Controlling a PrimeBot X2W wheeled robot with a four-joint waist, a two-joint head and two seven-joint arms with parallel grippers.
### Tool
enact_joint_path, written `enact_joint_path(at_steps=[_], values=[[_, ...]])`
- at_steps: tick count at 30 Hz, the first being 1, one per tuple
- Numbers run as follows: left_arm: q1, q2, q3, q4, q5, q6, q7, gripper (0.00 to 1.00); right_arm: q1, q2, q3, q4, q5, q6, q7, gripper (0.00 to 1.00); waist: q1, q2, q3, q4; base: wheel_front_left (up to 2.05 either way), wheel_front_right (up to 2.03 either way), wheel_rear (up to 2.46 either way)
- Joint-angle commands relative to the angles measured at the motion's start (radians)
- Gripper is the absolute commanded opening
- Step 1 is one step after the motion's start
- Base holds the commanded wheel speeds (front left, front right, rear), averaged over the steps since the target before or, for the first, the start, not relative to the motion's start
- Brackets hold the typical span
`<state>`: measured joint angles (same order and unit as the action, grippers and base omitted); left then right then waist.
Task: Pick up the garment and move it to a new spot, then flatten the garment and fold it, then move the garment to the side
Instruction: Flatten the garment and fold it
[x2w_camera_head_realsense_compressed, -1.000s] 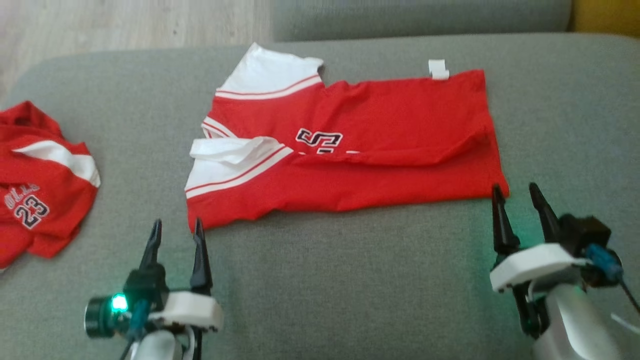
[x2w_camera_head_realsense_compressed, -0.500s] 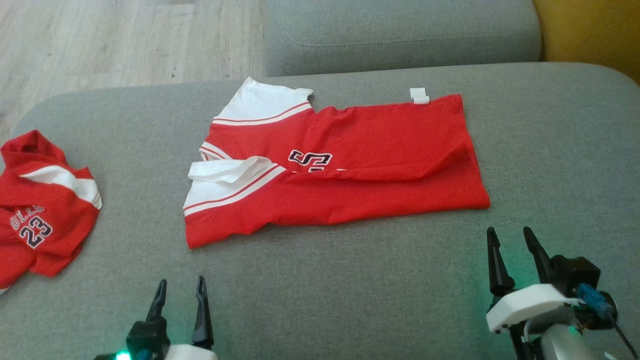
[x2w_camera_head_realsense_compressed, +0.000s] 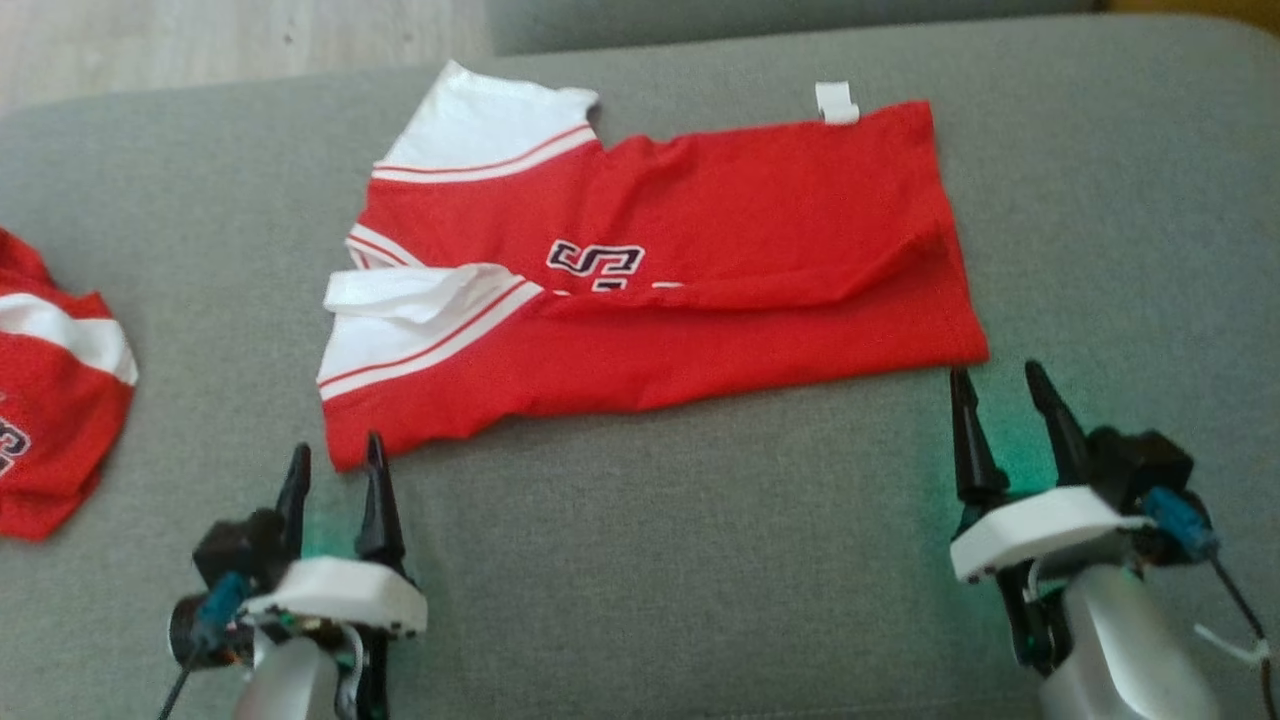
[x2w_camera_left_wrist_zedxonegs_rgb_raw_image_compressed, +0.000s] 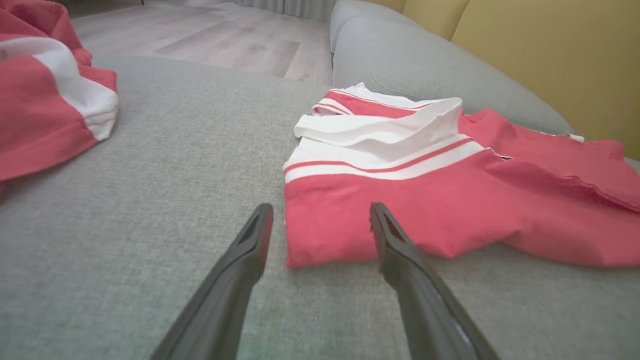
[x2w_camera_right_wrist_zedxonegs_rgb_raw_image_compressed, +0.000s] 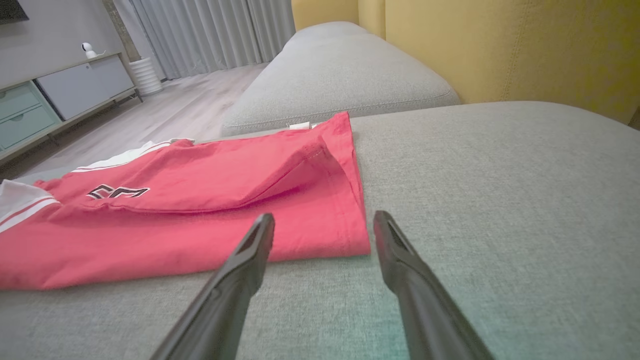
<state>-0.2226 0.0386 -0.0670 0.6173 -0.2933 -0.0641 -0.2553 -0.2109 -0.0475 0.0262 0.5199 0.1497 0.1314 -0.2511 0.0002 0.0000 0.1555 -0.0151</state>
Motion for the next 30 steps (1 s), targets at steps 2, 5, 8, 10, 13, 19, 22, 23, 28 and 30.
enact_joint_path(at_steps=[2, 5, 8, 10, 13, 19, 22, 23, 28, 30], values=[[-0.053, 0.012, 0.054, 0.012, -0.015, -0.014, -0.006, 1.0, -0.049, -0.003, 0.026, -0.037, 0.007, -0.001, -0.011, 1.0, -0.0002, 0.0, 0.049, -0.025, 0.0, 0.0, 0.0], [-0.085, 0.012, 0.065, 0.065, -0.017, -0.023, -0.006, 1.0, -0.073, -0.003, 0.022, -0.043, 0.006, -0.001, -0.011, 1.0, -0.0002, 0.0, 0.075, -0.035, 0.0, 0.0, 0.0], [-0.105, 0.012, 0.066, 0.11, -0.018, -0.027, -0.006, 1.0, -0.088, -0.003, 0.018, -0.041, 0.005, -0.001, -0.011, 1.0, -0.0002, 0.0, 0.09, -0.04, 0.0, 0.0, 0.0], [-0.124, 0.012, 0.059, 0.152, -0.016, -0.031, -0.006, 1.0, -0.105, -0.003, 0.009, -0.026, 0.0, -0.001, -0.011, 1.0, -0.0002, 0.0, 0.103, -0.042, 0.0, 0.0, 0.0], [-0.148, 0.012, 0.032, 0.203, -0.019, -0.04, -0.006, 0.0, -0.139, -0.003, -0.003, 0.026, -0.004, -0.001, -0.011, 1.0, -0.0002, 0.0, 0.119, -0.04, 0.0, 0.0, 0.0], [-0.173, 0.012, -0.042, 0.221, -0.039, -0.055, -0.006, 0.0, -0.221, -0.003, -0.014, 0.184, 0.044, -0.001, -0.011, 1.0, -0.0002, 0.0, 0.14, -0.009, 0.0, 0.0, 0.0], [-0.176, 0.012, -0.066, 0.212, -0.044, -0.059, -0.006, 0.0, -0.251, -0.003, 0.004, 0.256, 0.064, -0.001, -0.011, 0.65, -0.0002, 0.0, 0.142, 0.004, 0.0, 0.0, 0.0], [-0.176, 0.012, -0.069, 0.206, -0.045, -0.059, -0.006, 0.0, -0.257, -0.003, 0.015, 0.275, 0.069, -0.001, -0.011, 0.14, -0.0002, 0.0, 0.142, 0.007, 0.0, 0.0, 0.0], [-0.16, 0.012, -0.054, 0.163, -0.026, -0.058, -0.006, 0.0, -0.259, -0.003, -0.003, 0.282, 0.08, -0.001, -0.011, 0.0, -0.0002, 0.0, 0.119, 0.014, 0.0, 0.0, 0.0], [-0.13, 0.012, -0.035, 0.126, -0.004, -0.053, -0.006, 0.0, -0.227, -0.003, -0.045, 0.251, 0.071, -0.001, -0.011, 0.0, -0.0002, 0.0, 0.081, 0.014, 0.0, 0.0, 0.0]])
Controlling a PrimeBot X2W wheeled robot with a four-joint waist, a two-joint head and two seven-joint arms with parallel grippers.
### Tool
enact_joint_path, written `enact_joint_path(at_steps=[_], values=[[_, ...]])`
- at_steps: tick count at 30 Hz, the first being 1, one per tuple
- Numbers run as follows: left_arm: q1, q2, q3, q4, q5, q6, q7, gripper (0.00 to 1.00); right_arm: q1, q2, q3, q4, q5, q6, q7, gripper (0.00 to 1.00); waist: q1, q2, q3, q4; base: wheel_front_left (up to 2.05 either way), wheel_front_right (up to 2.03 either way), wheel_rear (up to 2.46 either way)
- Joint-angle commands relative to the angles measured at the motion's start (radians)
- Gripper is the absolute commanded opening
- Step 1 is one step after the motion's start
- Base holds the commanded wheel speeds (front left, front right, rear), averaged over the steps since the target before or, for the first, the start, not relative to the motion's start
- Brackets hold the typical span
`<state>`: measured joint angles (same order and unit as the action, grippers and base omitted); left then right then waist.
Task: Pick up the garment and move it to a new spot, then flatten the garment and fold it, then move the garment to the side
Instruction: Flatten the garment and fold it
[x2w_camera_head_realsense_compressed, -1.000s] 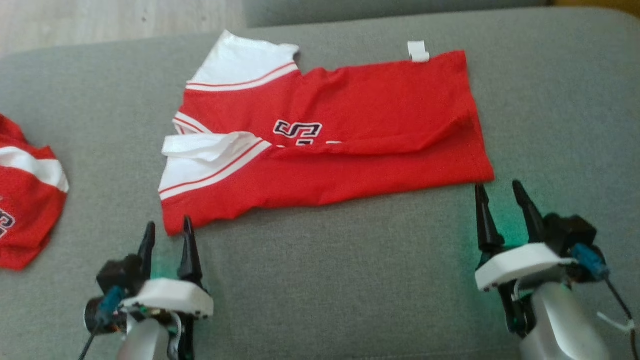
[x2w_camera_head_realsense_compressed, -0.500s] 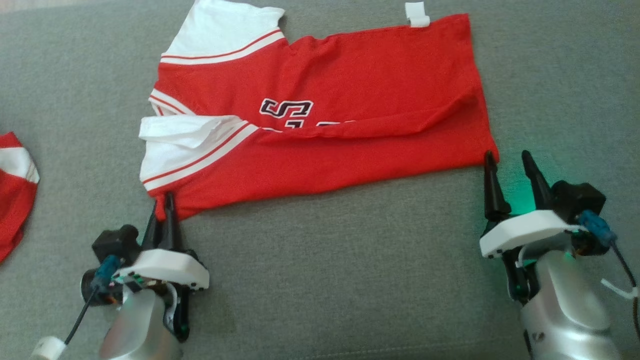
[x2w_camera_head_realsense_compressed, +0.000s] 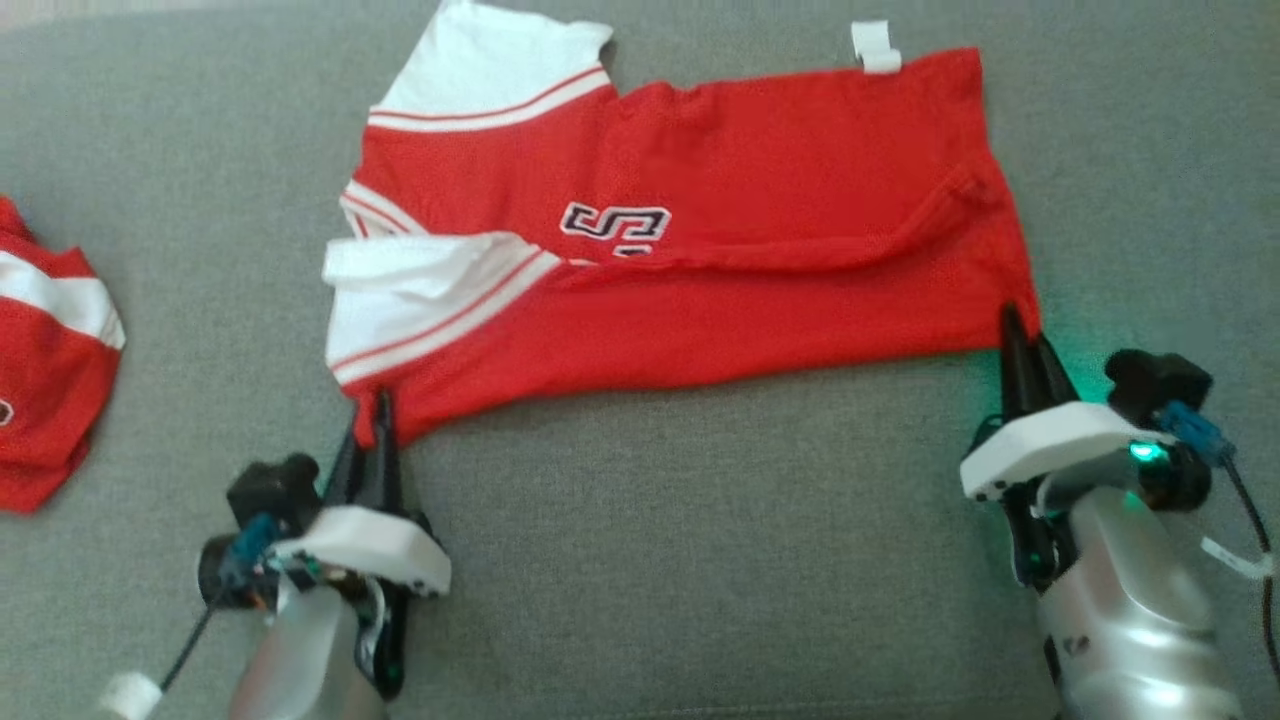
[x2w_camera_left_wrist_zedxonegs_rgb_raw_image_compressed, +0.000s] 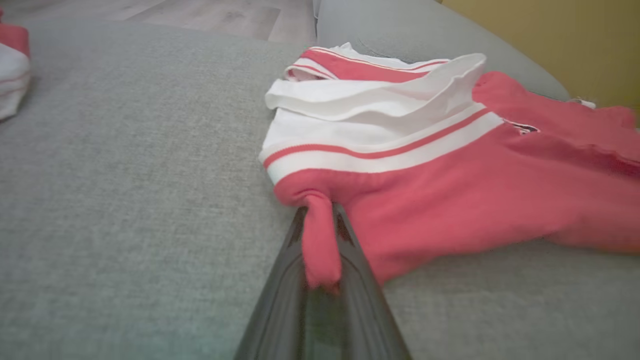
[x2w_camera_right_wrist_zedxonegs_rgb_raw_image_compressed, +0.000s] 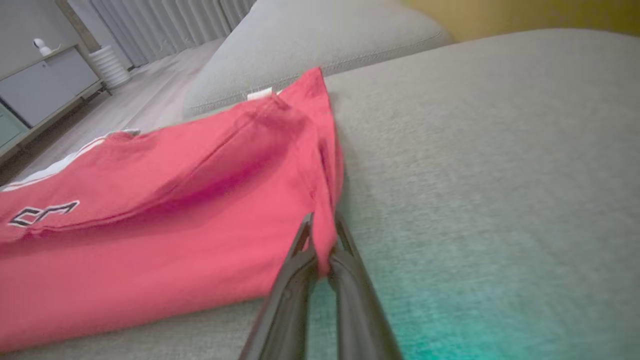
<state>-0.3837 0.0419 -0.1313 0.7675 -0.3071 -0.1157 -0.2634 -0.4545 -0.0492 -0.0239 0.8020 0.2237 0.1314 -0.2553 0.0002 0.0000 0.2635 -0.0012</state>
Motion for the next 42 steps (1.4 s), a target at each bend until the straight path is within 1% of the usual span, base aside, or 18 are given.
enact_joint_path(at_steps=[1, 6, 9, 12, 13, 14, 15, 18, 21, 24, 28, 31, 37, 42], values=[[0.045, 0.008, 0.037, -0.039, 0.018, 0.001, 0.002, 0.0, 0.032, -0.001, -0.006, -0.036, -0.002, -0.001, -0.006, 0.0, -0.0002, 0.0, -0.043, 0.0, 0.0, 0.0, 0.0], [0.152, 0.008, 0.055, -0.099, 0.059, 0.012, 0.002, 0.0, 0.13, -0.001, -0.039, -0.045, 0.004, -0.001, -0.006, 0.0, -0.0002, 0.0, -0.147, 0.006, 0.0, 0.0, 0.0], [0.228, 0.008, 0.044, -0.122, 0.067, 0.015, 0.002, 0.0, 0.199, -0.001, -0.052, -0.054, 0.011, -0.001, -0.006, 0.0, -0.0002, 0.0, -0.198, 0.018, 0.0, 0.0, 0.0], [0.285, 0.008, 0.019, -0.149, 0.062, 0.02, 0.002, 0.0, 0.258, -0.002, -0.07, -0.065, 0.024, -0.001, -0.006, 0.0, -0.0002, 0.0, -0.221, 0.03, 0.0, 0.0, 0.0], [0.297, 0.008, 0.01, -0.162, 0.06, 0.021, 0.002, 0.0, 0.27, -0.002, -0.075, -0.07, 0.029, -0.001, -0.006, 0.07, -0.0002, 0.0, -0.223, 0.033, 0.0, 0.0, 0.0], [0.306, 0.008, 0.002, -0.176, 0.061, 0.024, 0.002, 0.51, 0.279, -0.003, -0.08, -0.077, 0.032, -0.001, -0.006, 0.7, -0.0002, 0.0, -0.223, 0.036, 0.0, 0.0, 0.0], [0.311, 0.008, -0.004, -0.19, 0.062, 0.026, 0.002, 1.0, 0.285, -0.003, -0.084, -0.086, 0.035, -0.001, -0.006, 1.0, -0.0002, 0.0, -0.22, 0.038, 0.0, 0.0, 0.0], [0.301, 0.008, -0.005, -0.247, 0.067, 0.045, 0.002, 1.0, 0.273, -0.01, -0.096, -0.125, 0.036, -0.001, -0.006, 1.0, -0.0002, 0.0, -0.192, 0.04, 0.0, 0.0, 0.0], [0.276, 0.008, 0.0, -0.282, 0.081, 0.055, 0.002, 1.0, 0.242, -0.02, -0.094, -0.141, 0.029, -0.001, -0.006, 1.0, -0.0002, 0.0, -0.166, 0.038, 0.0, 0.0, 0.0], [0.212, 0.01, 0.004, -0.303, 0.114, 0.046, 0.002, 1.0, 0.167, -0.046, -0.076, -0.135, 0.015, -0.001, -0.006, 1.0, -0.0002, 0.0, -0.126, 0.037, 0.0, 0.0, 0.0], [0.063, 0.041, -0.026, -0.235, 0.149, 0.011, 0.002, 1.0, 0.033, -0.097, -0.033, -0.087, -0.009, -0.001, 0.034, 1.0, -0.0002, 0.0, -0.067, 0.036, 0.0, 0.0, 0.0], [-0.082, 0.067, -0.061, -0.166, 0.159, -0.004, 0.002, 1.0, -0.067, -0.129, -0.004, -0.04, -0.018, -0.001, 0.083, 1.0, -0.0002, 0.0, -0.021, 0.038, 0.0, 0.0, 0.0], [-0.309, 0.101, -0.135, -0.04, 0.145, -0.014, 0.003, 1.0, -0.215, -0.161, 0.054, 0.066, -0.018, -0.001, 0.175, 1.0, -0.0002, 0.0, 0.059, 0.039, 0.0, 0.0, 0.0], [-0.424, 0.126, -0.255, 0.035, 0.078, -0.015, 0.021, 1.0, -0.288, -0.167, 0.074, 0.138, -0.015, -0.001, 0.173, 1.0, -0.0002, 0.0, 0.105, 0.038, 0.0, 0.0, 0.0]])
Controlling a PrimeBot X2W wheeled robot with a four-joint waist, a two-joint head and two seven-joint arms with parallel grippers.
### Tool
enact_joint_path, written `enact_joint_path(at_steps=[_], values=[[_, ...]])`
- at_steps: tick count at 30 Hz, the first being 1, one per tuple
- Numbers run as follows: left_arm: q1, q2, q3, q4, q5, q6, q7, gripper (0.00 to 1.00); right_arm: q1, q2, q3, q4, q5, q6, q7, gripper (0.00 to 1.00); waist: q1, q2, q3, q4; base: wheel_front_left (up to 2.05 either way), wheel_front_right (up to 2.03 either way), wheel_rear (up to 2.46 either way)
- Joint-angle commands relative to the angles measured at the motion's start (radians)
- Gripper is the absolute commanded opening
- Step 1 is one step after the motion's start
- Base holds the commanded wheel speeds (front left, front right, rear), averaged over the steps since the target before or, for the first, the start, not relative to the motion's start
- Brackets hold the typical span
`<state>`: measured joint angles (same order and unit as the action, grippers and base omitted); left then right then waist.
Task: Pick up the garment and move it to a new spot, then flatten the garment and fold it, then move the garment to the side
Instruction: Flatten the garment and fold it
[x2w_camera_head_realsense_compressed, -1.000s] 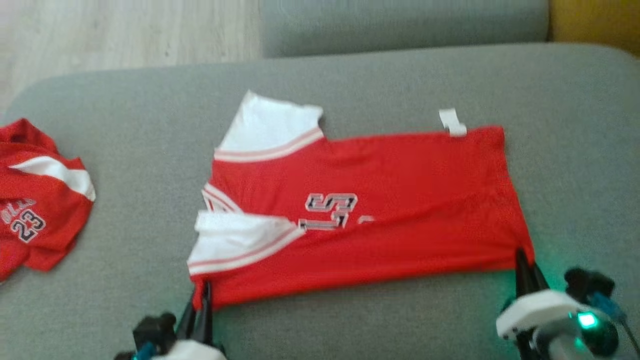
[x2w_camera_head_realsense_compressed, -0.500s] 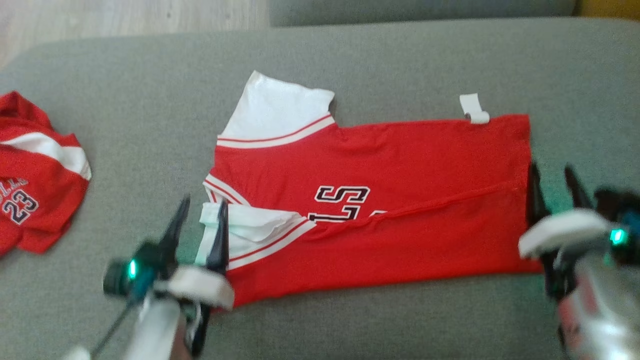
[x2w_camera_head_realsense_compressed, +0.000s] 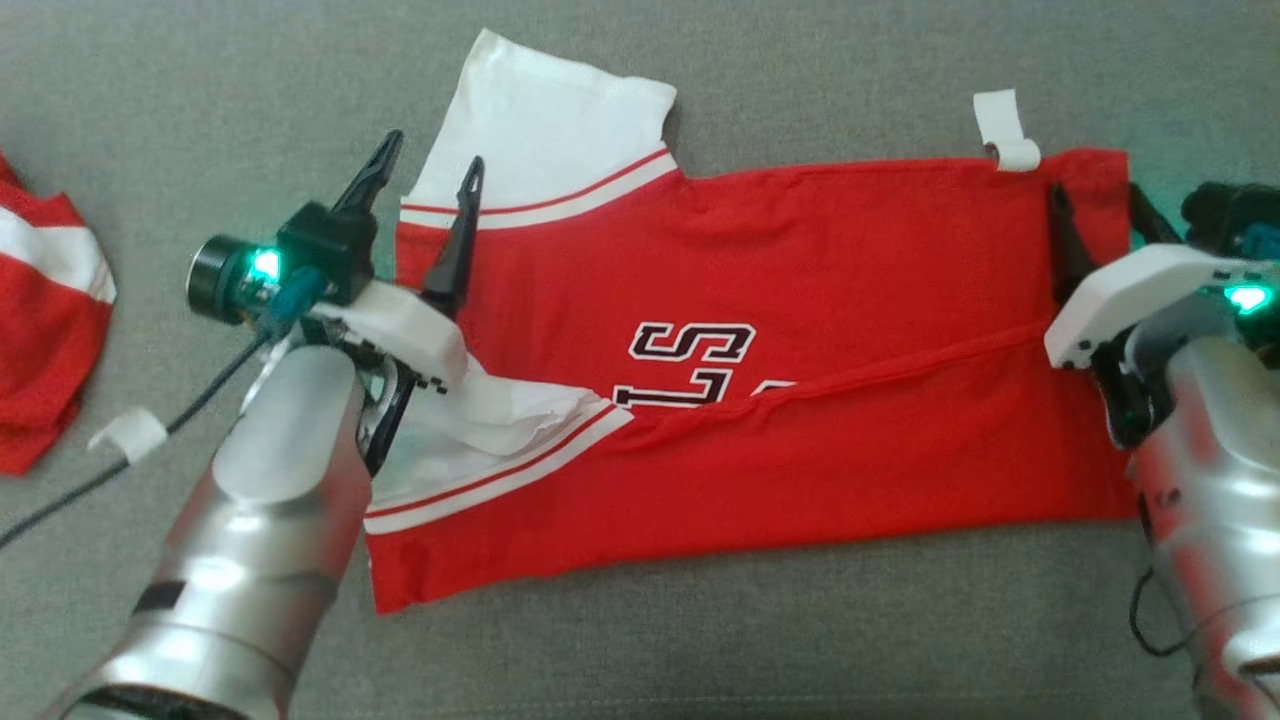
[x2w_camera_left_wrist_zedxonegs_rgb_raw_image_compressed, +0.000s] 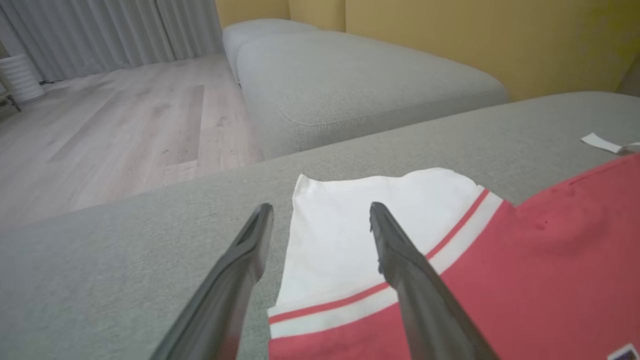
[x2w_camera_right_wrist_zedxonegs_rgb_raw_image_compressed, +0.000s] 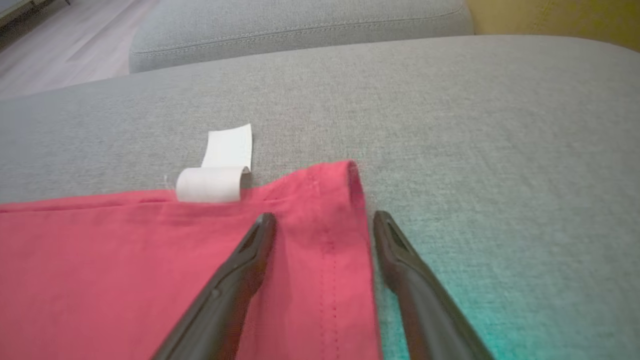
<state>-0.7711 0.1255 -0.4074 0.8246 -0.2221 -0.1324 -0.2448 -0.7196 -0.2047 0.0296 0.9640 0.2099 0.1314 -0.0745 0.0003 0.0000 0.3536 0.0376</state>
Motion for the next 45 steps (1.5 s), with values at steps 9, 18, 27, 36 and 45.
enact_joint_path(at_steps=[9, 18, 27, 36, 45], values=[[-0.174, 0.132, -0.18, 0.014, -0.211, 0.002, 0.055, 1.0, -0.116, -0.001, 0.09, 0.053, 0.019, -0.001, -0.047, 0.0, -0.0003, 0.0, 0.073, -0.018, 0.0, 0.0, 0.0], [-0.291, 0.273, -0.387, -0.073, -0.479, 0.002, 0.203, 1.0, -0.19, 0.01, 0.16, 0.06, 0.062, -0.001, -0.118, 0.0, -0.0003, 0.0, 0.127, -0.076, 0.0, 0.0, 0.0], [-0.379, 0.373, -0.491, -0.075, -0.636, 0.002, 0.262, 1.0, -0.236, 0.051, 0.23, 0.058, 0.112, -0.001, -0.149, 0.0, -0.0003, 0.0, 0.18, -0.147, 0.0, 0.0, 0.0], [-0.426, 0.382, -0.582, 0.003, -0.68, 0.002, 0.267, 0.0, -0.259, 0.069, 0.306, 0.027, 0.173, -0.001, -0.174, 0.0, -0.0003, 0.0, 0.215, -0.19, 0.0, 0.0, 0.0], [-0.499, 0.393, -0.652, 0.022, -0.637, 0.002, 0.066, 0.0, -0.26, 0.027, 0.287, 0.009, 0.192, -0.001, -0.186, 0.0, -0.0003, 0.0, 0.186, -0.16, 0.0, 0.0, 0.0]])
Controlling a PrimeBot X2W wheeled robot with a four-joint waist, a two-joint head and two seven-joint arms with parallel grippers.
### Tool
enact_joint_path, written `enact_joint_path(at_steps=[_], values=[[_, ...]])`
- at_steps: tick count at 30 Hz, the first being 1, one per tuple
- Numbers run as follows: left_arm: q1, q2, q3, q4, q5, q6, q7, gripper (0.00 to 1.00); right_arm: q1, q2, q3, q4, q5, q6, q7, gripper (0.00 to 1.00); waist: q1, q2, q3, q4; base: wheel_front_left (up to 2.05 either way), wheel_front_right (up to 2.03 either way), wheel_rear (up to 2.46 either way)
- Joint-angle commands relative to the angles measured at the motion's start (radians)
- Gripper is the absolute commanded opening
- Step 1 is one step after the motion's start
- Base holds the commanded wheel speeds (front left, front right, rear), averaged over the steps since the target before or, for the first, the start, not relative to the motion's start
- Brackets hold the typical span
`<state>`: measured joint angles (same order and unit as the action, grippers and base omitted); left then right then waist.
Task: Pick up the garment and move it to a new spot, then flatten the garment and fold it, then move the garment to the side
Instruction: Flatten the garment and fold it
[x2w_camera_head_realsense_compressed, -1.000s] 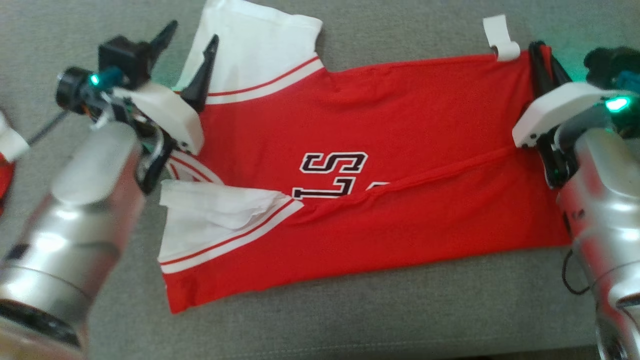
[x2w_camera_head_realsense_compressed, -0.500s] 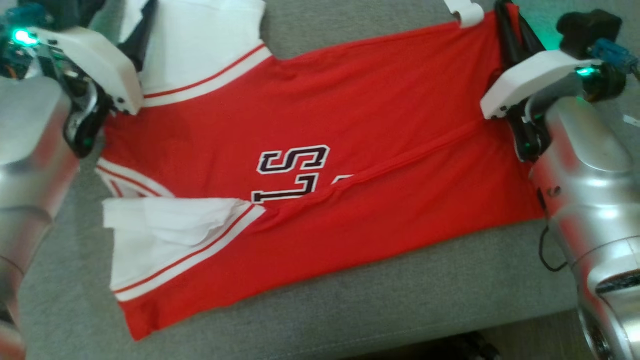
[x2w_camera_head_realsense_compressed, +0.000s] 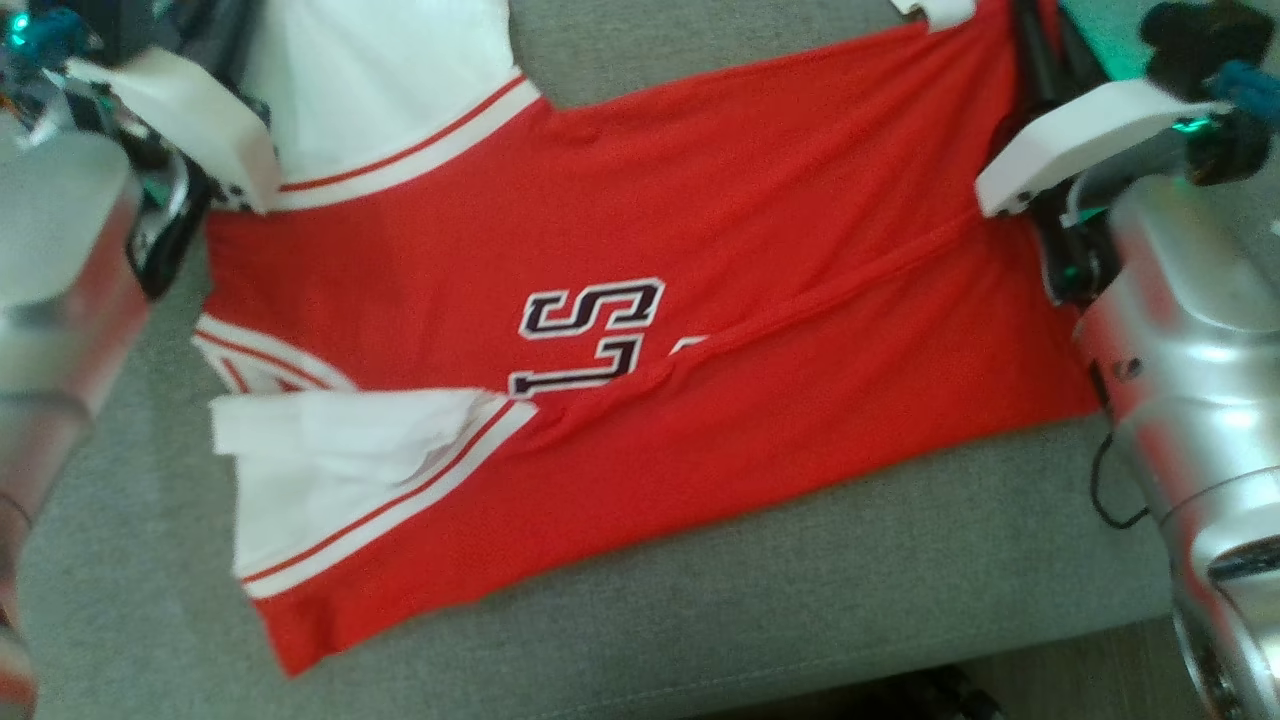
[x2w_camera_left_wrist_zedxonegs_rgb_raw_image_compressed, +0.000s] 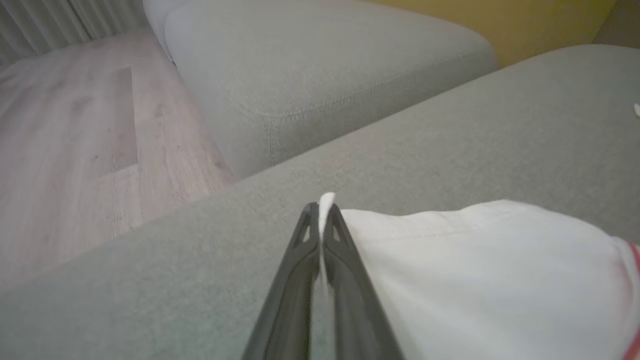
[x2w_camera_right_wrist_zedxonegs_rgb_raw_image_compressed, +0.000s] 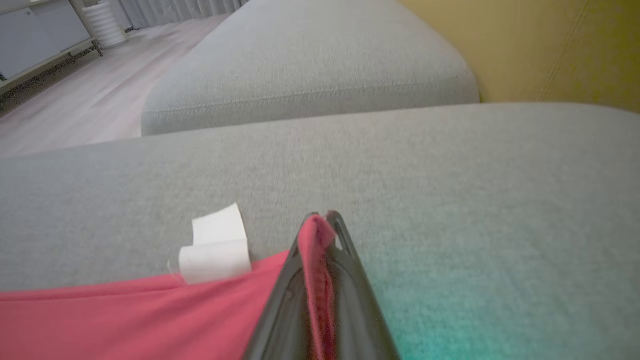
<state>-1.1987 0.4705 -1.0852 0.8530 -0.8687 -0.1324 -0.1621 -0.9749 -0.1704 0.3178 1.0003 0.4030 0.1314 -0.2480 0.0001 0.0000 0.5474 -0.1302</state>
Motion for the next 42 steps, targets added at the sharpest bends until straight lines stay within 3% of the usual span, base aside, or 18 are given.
enact_joint_path(at_steps=[1, 7, 13, 21, 28, 35, 36, 37, 38, 39, 40, 42], values=[[-0.087, 0.044, 0.025, 0.0, 0.023, 0.002, -0.044, 0.0, -0.003, -0.014, -0.016, -0.04, -0.009, -0.001, -0.013, 0.0, -0.0001, 0.0, -0.014, 0.014, 0.0, 0.0, 0.0], [-0.157, 0.001, 0.087, 0.005, 0.078, 0.003, -0.099, 0.0, 0.047, -0.019, -0.149, -0.12, -0.097, -0.001, -0.013, 0.0, -0.0001, 0.0, -0.052, 0.043, 0.0, 0.0, 0.0], [-0.069, -0.022, 0.179, -0.087, 0.147, 0.002, -0.099, 0.0, 0.122, -0.007, -0.22, -0.157, -0.166, -0.001, -0.014, 0.0, -0.0001, 0.0, -0.098, 0.07, 0.0, 0.0, 0.0], [0.217, -0.065, 0.354, -0.264, 0.254, 0.002, -0.099, 0.0, 0.276, -0.018, -0.264, -0.237, -0.182, -0.001, -0.014, 0.0, -0.0001, 0.0, -0.191, 0.119, 0.0, 0.0, 0.0], [0.526, -0.142, 0.504, -0.409, 0.354, 0.003, -0.1, 0.0, 0.434, -0.018, -0.271, -0.297, -0.155, -0.001, -0.014, 0.0, -0.0001, 0.0, -0.283, 0.154, 0.0, 0.0, 0.0], [0.765, -0.233, 0.579, -0.429, 0.397, 0.002, -0.1, 0.0, 0.552, -0.001, -0.324, -0.295, -0.145, -0.001, -0.014, 0.0, -0.0001, 0.0, -0.352, 0.182, 0.0, 0.0, 0.0], [0.785, -0.242, 0.59, -0.427, 0.402, 0.002, -0.1, 0.07, 0.562, 0.002, -0.331, -0.295, -0.148, -0.001, -0.014, 0.0, -0.0001, 0.0, -0.358, 0.185, 0.0, 0.0, 0.0], [0.803, -0.251, 0.6, -0.424, 0.406, 0.002, -0.1, 0.26, 0.571, 0.006, -0.337, -0.296, -0.151, -0.001, -0.014, 0.13, -0.0001, 0.0, -0.363, 0.187, 0.0, 0.0, 0.0], [0.818, -0.26, 0.613, -0.419, 0.409, 0.002, -0.1, 0.41, 0.58, 0.011, -0.34, -0.295, -0.152, -0.001, -0.014, 0.44, -0.0001, 0.0, -0.369, 0.188, 0.0, 0.0, 0.0], [0.832, -0.269, 0.627, -0.417, 0.413, 0.002, -0.1, 0.67, 0.588, 0.016, -0.352, -0.294, -0.15, -0.001, -0.014, 0.83, -0.0001, 0.0, -0.375, 0.19, 0.0, 0.0, 0.0], [0.844, -0.276, 0.635, -0.415, 0.423, 0.002, -0.1, 1.0, 0.596, 0.023, -0.366, -0.297, -0.147, -0.001, -0.014, 1.0, -0.0001, 0.0, -0.382, 0.192, 0.0, 0.0, 0.0], [0.869, -0.289, 0.668, -0.411, 0.45, 0.002, -0.1, 1.0, 0.616, 0.036, -0.39, -0.309, -0.147, -0.001, -0.014, 1.0, -0.0001, 0.0, -0.397, 0.193, 0.0, 0.0, 0.0]])
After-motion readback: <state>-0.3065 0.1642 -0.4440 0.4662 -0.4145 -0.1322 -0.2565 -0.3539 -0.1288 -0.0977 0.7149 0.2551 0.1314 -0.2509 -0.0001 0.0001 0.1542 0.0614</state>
